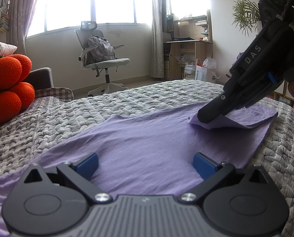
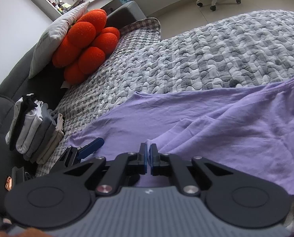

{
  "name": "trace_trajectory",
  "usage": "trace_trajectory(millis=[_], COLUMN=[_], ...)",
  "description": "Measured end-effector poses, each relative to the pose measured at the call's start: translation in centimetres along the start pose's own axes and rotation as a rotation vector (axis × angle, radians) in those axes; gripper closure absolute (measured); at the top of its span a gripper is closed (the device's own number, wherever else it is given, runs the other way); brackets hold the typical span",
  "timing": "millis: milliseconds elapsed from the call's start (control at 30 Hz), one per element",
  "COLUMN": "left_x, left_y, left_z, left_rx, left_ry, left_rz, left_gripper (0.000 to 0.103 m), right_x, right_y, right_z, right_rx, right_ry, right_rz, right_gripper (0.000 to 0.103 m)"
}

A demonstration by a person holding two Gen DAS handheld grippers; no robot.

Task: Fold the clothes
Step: 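Fold the held corner over the shirt with the right gripper, then press the folded corner flat onto the shirt with the right gripper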

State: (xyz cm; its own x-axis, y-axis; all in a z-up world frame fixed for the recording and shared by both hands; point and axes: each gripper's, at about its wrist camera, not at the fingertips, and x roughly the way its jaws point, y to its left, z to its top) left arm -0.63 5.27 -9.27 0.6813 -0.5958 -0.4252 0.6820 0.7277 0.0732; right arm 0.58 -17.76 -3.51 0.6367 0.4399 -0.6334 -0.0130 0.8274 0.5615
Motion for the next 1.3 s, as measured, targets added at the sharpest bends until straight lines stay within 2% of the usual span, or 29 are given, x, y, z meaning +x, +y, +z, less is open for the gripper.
trace_trajectory(millis=[567, 1300], left_x=[0.0, 0.0], left_y=[0.0, 0.0], left_z=[0.0, -0.3], left_rx=[0.0, -0.005], left_ry=[0.0, -0.006], left_rz=[0.0, -0.003], left_gripper=[0.0, 0.0], right_x=[-1.4, -2.2], right_y=[-0.7, -2.3], right_z=[0.1, 0.2], right_rx=[0.039, 0.073], right_ry=[-0.031, -0.015], right_rz=[0.057, 0.168], right_gripper=[0.099, 0.099])
